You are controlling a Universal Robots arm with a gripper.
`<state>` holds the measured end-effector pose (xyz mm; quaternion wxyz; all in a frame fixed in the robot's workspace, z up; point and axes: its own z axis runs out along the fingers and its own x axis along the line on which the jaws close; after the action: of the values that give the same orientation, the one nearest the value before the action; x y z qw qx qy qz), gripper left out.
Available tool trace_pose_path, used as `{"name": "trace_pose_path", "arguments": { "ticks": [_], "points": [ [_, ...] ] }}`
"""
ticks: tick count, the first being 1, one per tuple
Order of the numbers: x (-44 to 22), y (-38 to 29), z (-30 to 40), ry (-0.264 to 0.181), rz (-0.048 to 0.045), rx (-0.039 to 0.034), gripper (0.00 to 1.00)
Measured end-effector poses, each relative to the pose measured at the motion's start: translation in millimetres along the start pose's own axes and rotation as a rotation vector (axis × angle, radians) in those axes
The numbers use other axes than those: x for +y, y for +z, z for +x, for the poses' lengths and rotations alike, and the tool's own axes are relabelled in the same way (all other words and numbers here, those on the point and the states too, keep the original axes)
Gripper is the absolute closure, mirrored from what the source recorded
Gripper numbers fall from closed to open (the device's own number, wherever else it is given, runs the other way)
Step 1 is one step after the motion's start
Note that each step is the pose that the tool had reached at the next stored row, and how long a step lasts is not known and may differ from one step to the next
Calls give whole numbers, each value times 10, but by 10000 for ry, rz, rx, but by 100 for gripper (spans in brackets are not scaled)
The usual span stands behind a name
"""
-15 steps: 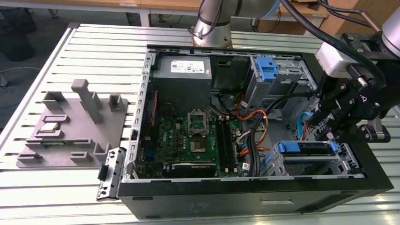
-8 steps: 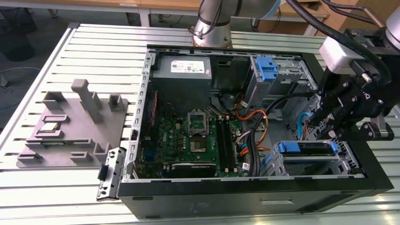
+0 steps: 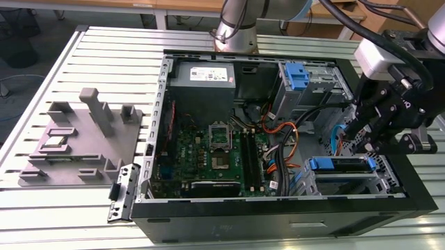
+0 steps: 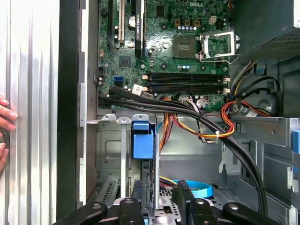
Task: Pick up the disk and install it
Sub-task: 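Insert the first disk wire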
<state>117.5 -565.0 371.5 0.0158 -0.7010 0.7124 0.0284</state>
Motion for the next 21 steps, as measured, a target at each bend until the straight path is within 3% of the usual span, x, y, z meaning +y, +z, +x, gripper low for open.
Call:
{"name": "trace_pose_path", "arguments": {
  "ticks": [15,21],
  "points": [
    [-2,29,-73,0,-2,-73,58],
    [-3,-25,-77,0,-2,-84,58]
  ]
}}
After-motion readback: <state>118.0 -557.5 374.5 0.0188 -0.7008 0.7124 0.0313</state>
